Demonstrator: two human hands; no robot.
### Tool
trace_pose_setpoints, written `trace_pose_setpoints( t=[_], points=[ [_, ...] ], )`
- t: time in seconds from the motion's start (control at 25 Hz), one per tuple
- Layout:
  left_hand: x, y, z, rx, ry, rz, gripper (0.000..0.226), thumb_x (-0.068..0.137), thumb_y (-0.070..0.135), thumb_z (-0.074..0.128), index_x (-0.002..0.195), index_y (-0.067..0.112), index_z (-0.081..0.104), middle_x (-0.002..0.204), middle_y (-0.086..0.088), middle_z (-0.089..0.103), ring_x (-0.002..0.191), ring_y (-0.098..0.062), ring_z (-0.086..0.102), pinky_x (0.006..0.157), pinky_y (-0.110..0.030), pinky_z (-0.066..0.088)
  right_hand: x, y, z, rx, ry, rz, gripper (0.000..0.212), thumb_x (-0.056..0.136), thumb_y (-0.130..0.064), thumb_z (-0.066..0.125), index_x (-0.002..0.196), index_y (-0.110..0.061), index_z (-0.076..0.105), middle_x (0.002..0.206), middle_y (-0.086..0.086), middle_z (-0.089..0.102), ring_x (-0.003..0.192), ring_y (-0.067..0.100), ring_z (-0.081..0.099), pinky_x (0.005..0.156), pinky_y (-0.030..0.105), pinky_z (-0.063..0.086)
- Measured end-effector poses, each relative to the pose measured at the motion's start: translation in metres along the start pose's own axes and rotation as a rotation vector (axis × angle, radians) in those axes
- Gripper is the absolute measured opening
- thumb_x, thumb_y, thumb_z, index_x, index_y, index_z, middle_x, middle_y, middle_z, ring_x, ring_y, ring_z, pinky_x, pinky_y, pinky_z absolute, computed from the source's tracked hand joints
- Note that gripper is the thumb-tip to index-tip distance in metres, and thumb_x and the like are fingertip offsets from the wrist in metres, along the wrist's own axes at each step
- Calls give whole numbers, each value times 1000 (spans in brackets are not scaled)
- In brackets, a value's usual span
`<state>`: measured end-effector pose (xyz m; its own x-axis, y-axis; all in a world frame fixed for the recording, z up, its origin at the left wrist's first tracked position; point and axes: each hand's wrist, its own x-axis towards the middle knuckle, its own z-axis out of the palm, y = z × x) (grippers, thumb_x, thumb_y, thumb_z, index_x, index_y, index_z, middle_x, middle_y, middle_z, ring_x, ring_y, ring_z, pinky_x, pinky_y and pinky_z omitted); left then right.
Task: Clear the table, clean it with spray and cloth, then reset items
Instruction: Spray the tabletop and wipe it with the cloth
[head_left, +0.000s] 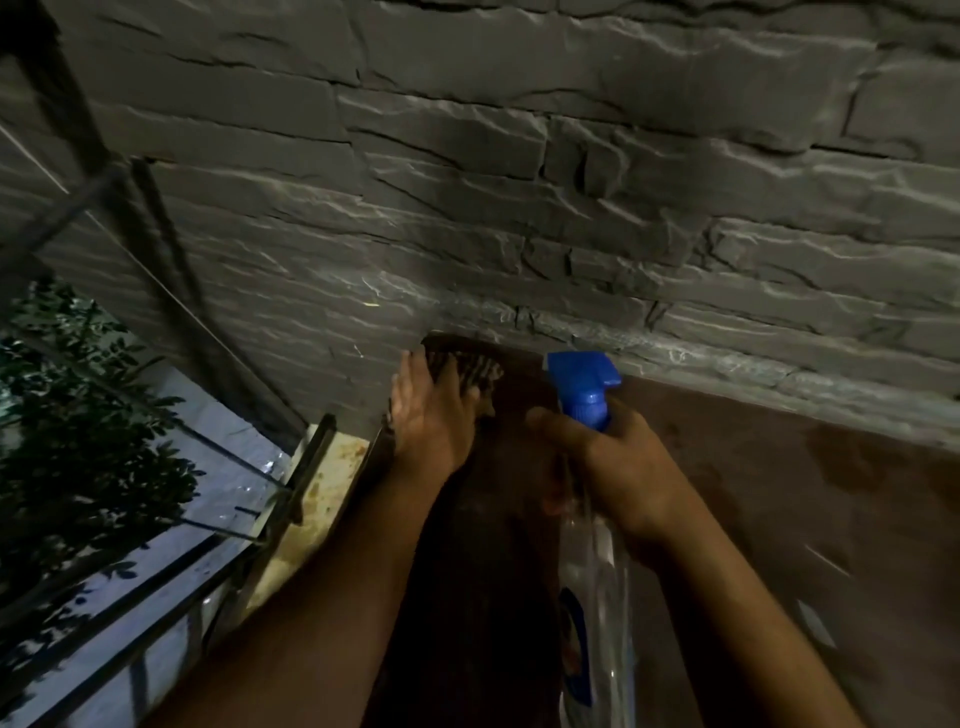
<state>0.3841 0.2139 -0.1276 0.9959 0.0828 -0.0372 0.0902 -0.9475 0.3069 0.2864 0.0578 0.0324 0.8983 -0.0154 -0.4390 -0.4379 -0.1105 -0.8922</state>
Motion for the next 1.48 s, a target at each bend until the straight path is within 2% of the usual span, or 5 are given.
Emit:
trace_pose_setpoints(
  t=[0.72, 0.92, 1.12, 1.32, 1.48],
  points=[
    [-37, 10, -4, -7, -118, 307, 59, 98, 42, 34, 150, 17, 19, 160, -4, 12, 147, -19, 6, 120, -41, 8, -20, 8, -10, 59, -12, -9, 24, 86, -23, 68, 99, -6, 58, 57, 4, 62, 52, 23, 57, 51, 32, 50],
    [39, 15, -9, 7, -49, -51, 60, 98, 38, 39, 147, 5, 24, 156, -17, 20, 145, -31, 16, 118, -47, 14, -16, 11, -5, -1, 24, -23, 28, 85, -26, 70, 95, -2, 58, 59, 10, 59, 52, 26, 55, 54, 35, 49],
    [-56, 12, 2, -31, -139, 420, 61, 98, 45, 33, 151, 19, 18, 160, 0, 11, 147, -16, 4, 120, -38, 6, -23, 7, -4, 48, -23, -29, 19, 87, -21, 66, 95, -5, 58, 57, 5, 61, 48, 21, 56, 47, 27, 49],
    [36, 9, -8, 23, -75, 26, 60, 97, 41, 40, 146, 9, 26, 157, -14, 20, 145, -30, 16, 118, -47, 15, -22, 9, -6, -19, 34, -30, 25, 85, -26, 69, 95, -6, 58, 62, 6, 60, 52, 18, 56, 51, 28, 49],
    [-21, 15, 0, -37, -153, 387, 61, 95, 43, 39, 148, 17, 26, 158, -5, 17, 147, -20, 9, 119, -45, 11, -26, 10, -5, -19, 27, -26, 18, 86, -24, 68, 92, -10, 59, 61, 5, 60, 54, 20, 55, 52, 30, 48]
  ],
)
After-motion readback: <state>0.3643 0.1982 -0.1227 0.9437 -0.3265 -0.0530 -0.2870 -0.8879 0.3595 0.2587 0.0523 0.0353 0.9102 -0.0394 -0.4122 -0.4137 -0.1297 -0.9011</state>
